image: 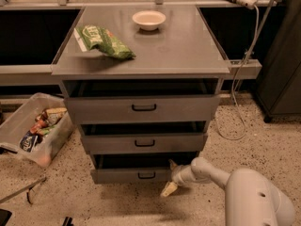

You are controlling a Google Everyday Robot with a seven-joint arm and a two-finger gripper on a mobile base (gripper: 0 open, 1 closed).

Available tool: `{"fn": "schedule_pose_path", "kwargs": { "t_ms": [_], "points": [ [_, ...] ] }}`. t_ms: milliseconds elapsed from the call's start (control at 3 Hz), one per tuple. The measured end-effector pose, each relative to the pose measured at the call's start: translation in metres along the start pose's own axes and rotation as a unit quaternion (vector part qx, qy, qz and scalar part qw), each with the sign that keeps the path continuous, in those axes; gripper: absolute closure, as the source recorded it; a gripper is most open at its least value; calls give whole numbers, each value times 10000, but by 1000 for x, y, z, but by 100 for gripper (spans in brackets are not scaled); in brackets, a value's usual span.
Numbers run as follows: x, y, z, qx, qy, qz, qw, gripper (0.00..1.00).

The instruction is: Open bottom drawer

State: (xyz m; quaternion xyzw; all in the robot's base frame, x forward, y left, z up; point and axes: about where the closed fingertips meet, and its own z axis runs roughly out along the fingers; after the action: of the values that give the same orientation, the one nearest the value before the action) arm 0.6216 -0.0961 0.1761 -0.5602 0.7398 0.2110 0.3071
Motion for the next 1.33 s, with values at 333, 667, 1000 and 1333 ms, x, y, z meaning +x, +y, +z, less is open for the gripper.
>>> {"fn": "schedule_pose_path", "kwargs": {
  "t_ms": [333,667,1000,1333],
  "points": [
    [0,3,3,-34,26,38,10000,0],
    [2,11,1,-121,10,122,9999,0],
    [-1,11,-2,-121,10,122,9999,0],
    [4,30,-9,-163,-118,292,9994,0]
  ]
}}
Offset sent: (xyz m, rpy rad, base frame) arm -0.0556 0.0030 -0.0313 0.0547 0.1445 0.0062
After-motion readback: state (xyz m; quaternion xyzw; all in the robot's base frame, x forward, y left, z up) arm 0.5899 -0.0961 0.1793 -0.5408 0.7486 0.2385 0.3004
